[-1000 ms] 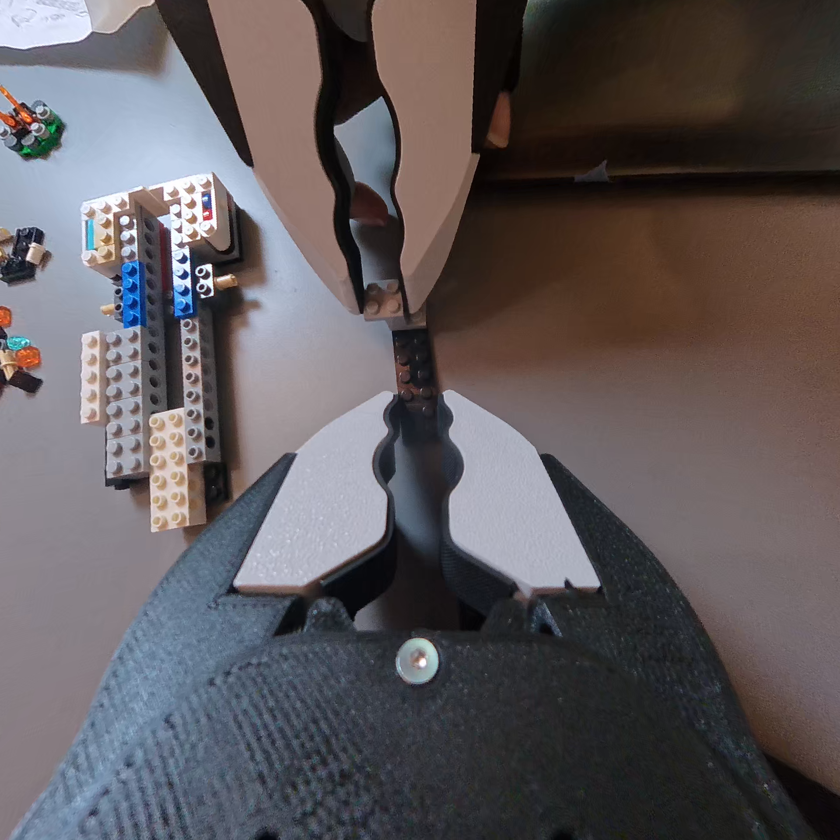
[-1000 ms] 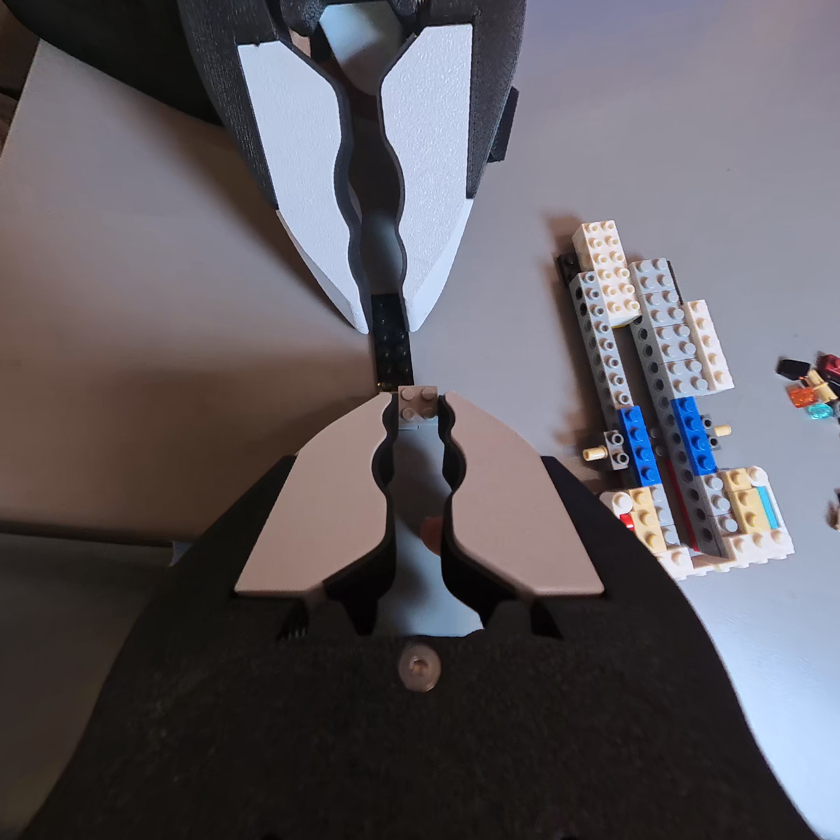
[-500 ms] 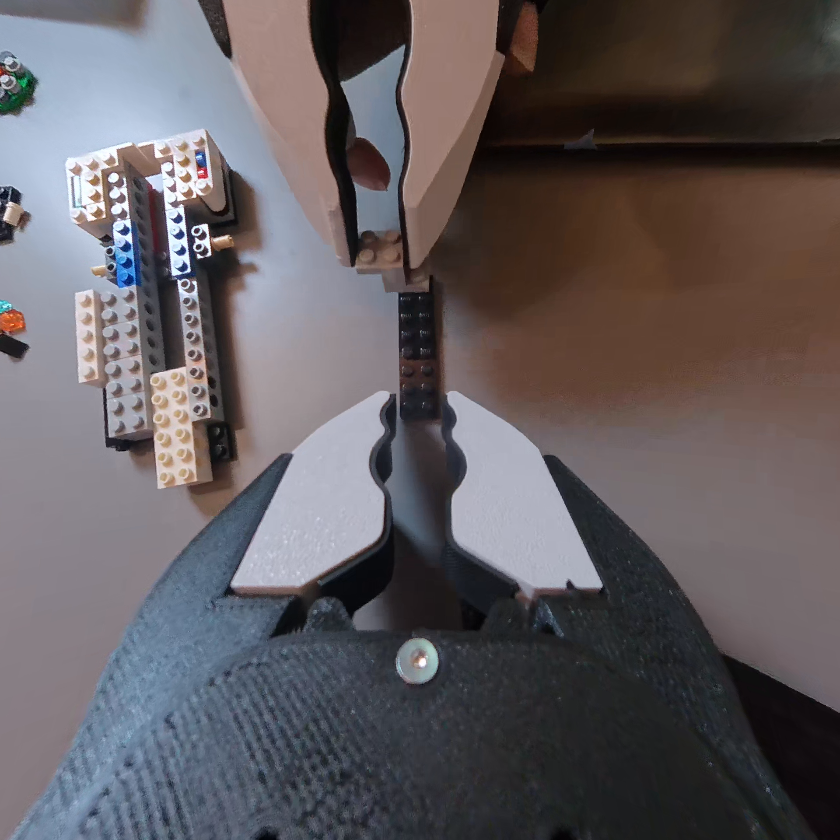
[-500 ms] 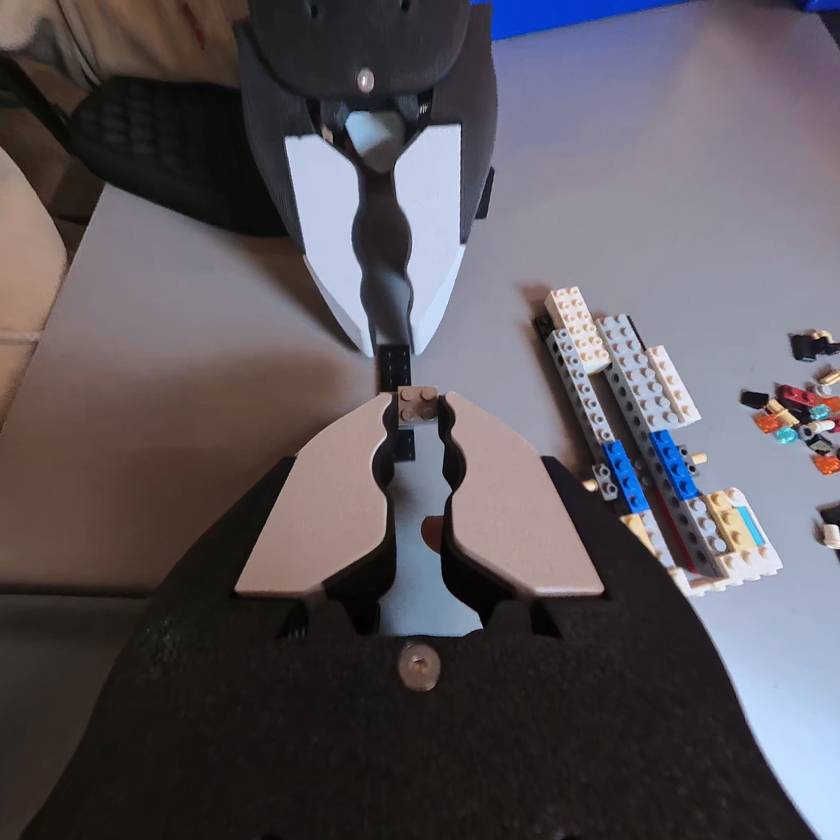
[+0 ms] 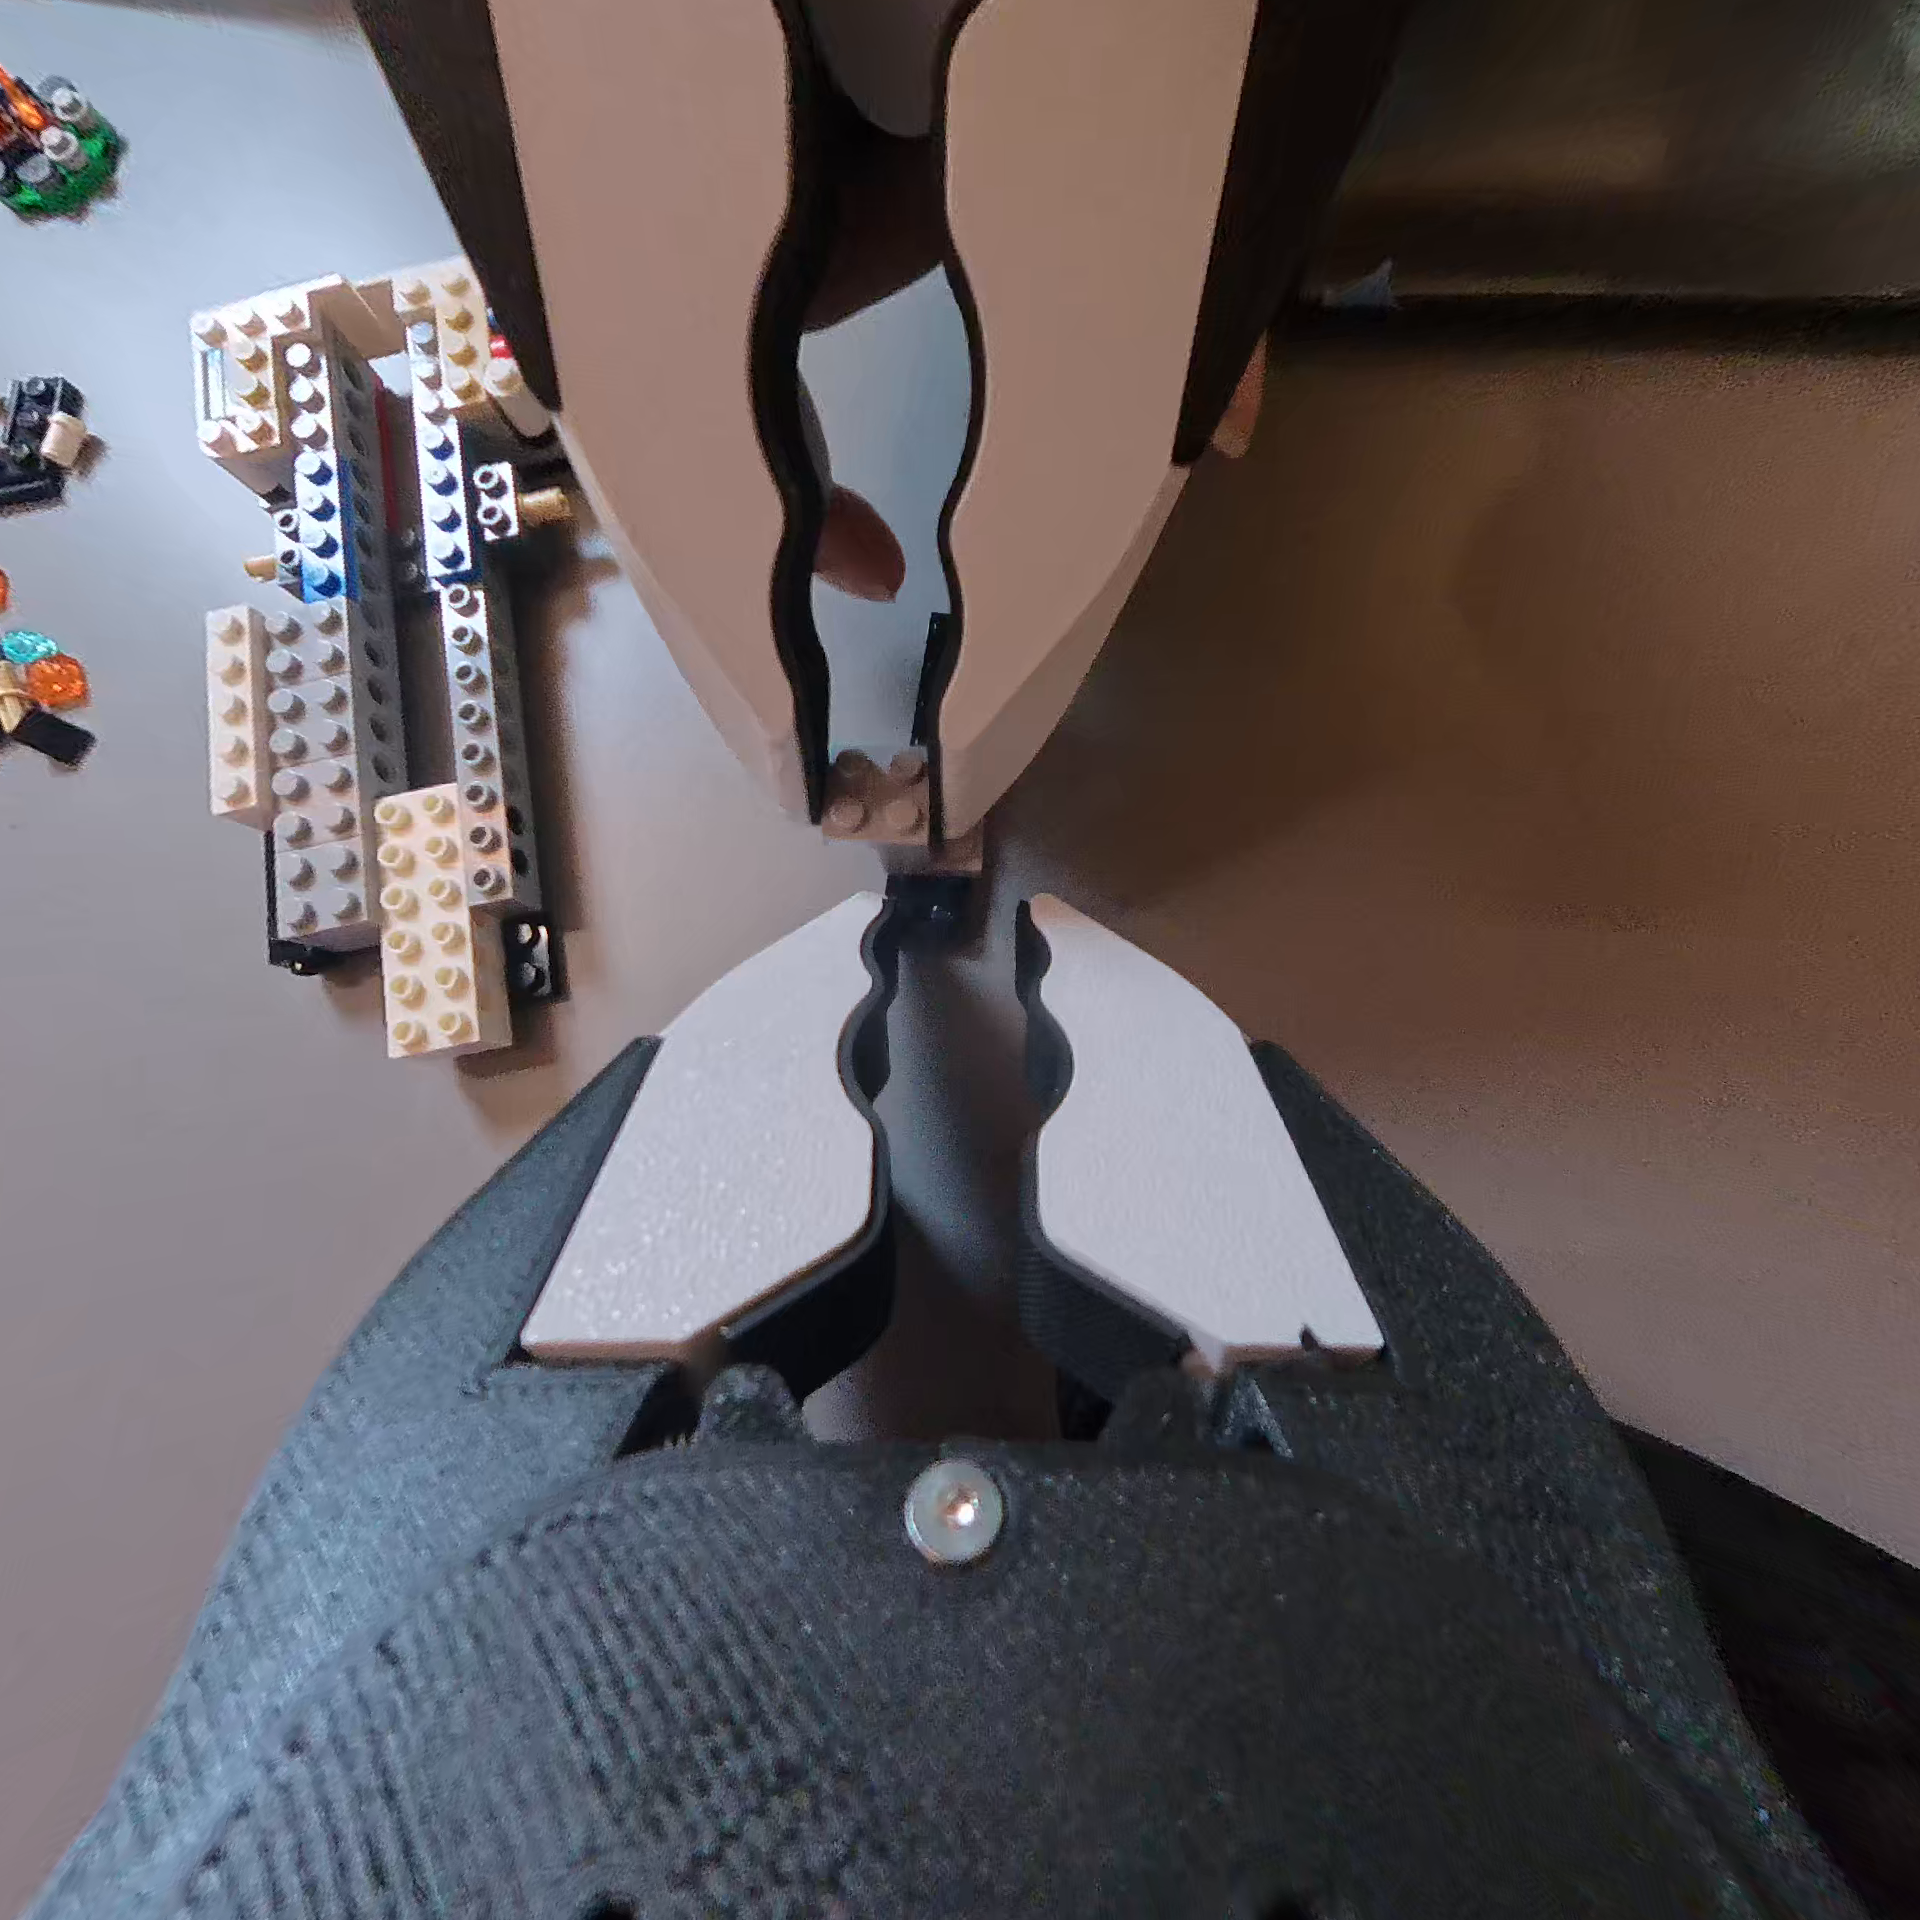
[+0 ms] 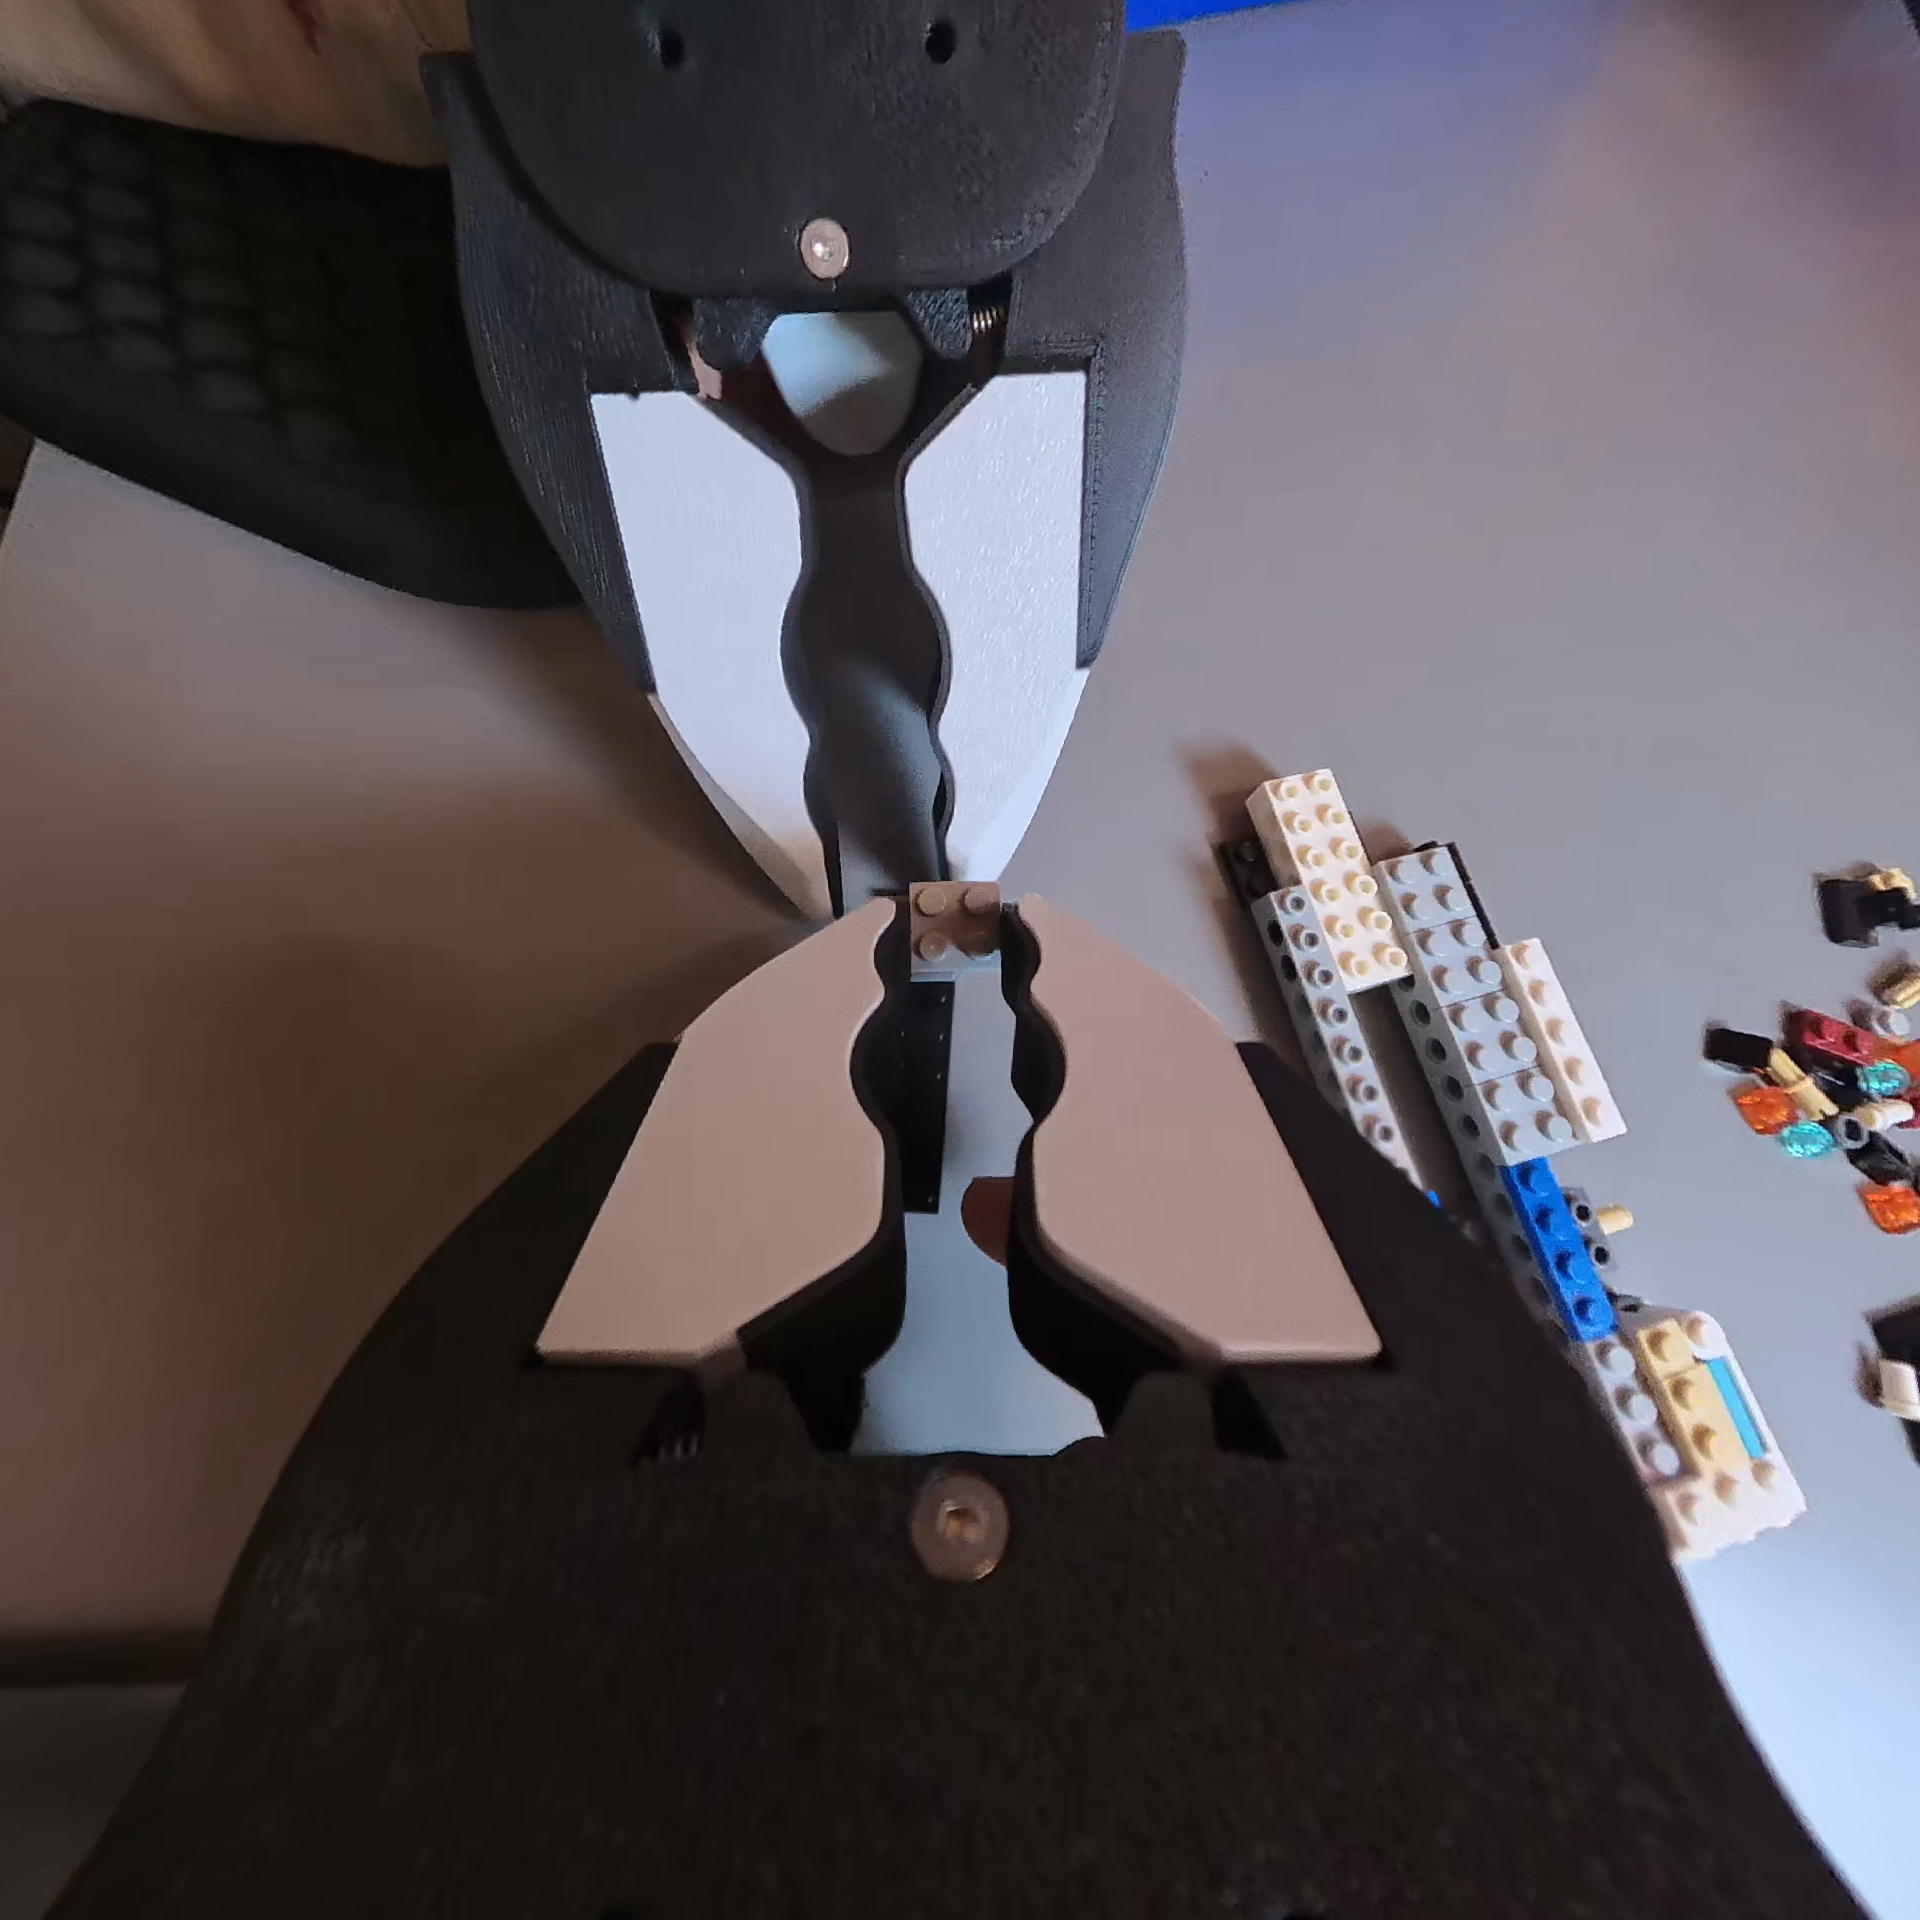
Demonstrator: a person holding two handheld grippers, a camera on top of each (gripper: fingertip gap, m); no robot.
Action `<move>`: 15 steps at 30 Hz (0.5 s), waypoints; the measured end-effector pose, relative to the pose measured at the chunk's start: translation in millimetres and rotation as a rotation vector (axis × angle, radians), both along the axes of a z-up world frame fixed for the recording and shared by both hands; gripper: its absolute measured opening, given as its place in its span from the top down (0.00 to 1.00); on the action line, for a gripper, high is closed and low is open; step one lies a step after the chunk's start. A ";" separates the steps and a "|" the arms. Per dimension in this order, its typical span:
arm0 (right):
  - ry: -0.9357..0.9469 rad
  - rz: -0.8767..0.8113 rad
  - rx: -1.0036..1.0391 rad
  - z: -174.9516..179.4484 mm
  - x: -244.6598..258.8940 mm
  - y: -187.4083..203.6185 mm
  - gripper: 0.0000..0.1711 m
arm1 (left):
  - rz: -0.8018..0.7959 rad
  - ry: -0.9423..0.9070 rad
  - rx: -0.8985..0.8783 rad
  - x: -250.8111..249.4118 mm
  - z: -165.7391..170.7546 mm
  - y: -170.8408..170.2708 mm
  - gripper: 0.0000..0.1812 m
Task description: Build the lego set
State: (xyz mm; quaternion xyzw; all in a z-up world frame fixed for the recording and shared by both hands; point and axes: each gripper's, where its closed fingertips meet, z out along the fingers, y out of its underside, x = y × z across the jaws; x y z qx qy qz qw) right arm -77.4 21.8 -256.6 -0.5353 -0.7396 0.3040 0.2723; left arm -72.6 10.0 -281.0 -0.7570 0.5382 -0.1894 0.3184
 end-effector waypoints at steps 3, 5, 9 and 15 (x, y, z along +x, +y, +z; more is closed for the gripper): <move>-0.028 -0.005 0.009 -4.5 -3.1 2.7 0.90 | 0.022 0.002 0.014 -5.6 1.4 3.2 0.88; -0.040 -0.008 0.004 -7.0 -4.6 2.7 0.91 | 0.029 -0.008 0.005 -7.5 0.4 3.4 0.88; -0.072 -0.009 0.018 -14.9 -5.3 1.3 0.90 | 0.034 -0.016 0.003 -9.1 -1.3 3.4 0.89; -0.077 -0.026 0.026 -16.3 -3.6 2.0 0.90 | 0.015 -0.033 0.015 -3.4 -0.8 1.4 0.89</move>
